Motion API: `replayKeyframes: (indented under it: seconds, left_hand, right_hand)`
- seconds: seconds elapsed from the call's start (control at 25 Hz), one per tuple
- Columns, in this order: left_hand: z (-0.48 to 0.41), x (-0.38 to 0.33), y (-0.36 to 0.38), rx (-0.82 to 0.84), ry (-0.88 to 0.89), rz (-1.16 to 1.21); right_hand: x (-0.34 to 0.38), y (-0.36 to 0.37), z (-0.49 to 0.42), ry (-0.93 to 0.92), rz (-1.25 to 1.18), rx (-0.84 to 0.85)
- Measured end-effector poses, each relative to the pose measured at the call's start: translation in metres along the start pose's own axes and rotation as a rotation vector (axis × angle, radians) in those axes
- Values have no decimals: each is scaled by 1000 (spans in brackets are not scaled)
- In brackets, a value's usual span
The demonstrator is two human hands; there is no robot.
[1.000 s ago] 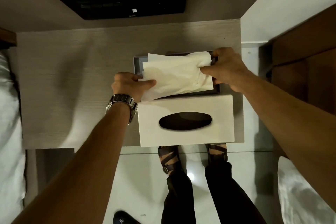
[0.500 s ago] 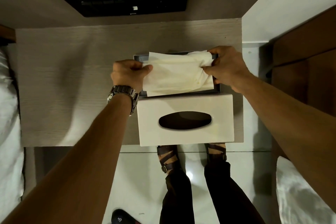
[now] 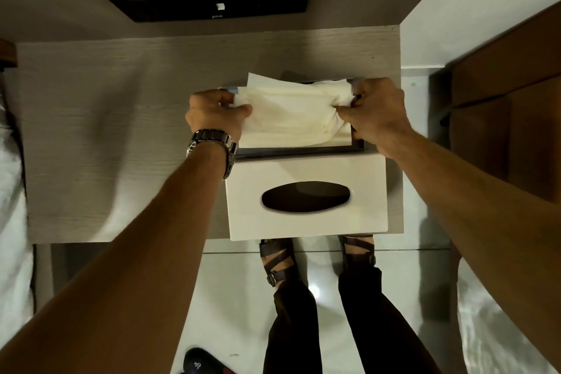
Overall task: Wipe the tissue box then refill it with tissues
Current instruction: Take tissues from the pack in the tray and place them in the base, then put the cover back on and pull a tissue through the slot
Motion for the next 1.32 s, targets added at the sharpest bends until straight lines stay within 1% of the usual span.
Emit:
replayKeyframes:
  seconds: [0.2, 0.32, 0.4, 0.52, 0.6, 0.72, 0.8, 0.92, 1.08, 1.2, 1.32]
  left_hand:
    - [3, 8, -1, 14, -28, -13]
    - [-1, 10, -13, 23, -7, -12]
    - [-2, 17, -27, 16, -7, 10]
    - [13, 40, -48, -71, -18, 30]
    - [34, 60, -50, -93, -29, 106]
    - [73, 89, -34, -15, -34, 168]
    - [95, 104, -20, 50, -65, 225]
    - [114, 112, -1, 132, -71, 244]
    - [137, 113, -9, 124, -111, 258]
    - [154, 98, -35, 108, -78, 310]
    - [141, 56, -50, 103, -41, 359]
  right_hand:
    - [5, 1, -1, 11, 32, 18]
    - [3, -8, -2, 40, 13, 24]
    - [-2, -22, 4, 23, -12, -48]
    - [-17, -39, 33, -26, -79, -180]
    - [-42, -38, 57, 25, -147, -226]
    - [-86, -18, 90, 157, -291, -182]
    - [-106, -2, 105, 200, -360, -133]
    - [-109, 19, 115, 270, -475, -94]
    - [-102, 25, 134, 323, -521, -92]
    - [-89, 9, 153, 263, -557, -103]
    - [-59, -9, 135, 154, -548, -122]
Point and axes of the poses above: each hand's wrist, its own z-axis away from the middle knuckle, its own y-axis out of the palm, x = y × z, the point moved 4 cm from there along -z, towards the middle knuckle, and after that the axes turned 1 degree about x, right-handed, at the moved point
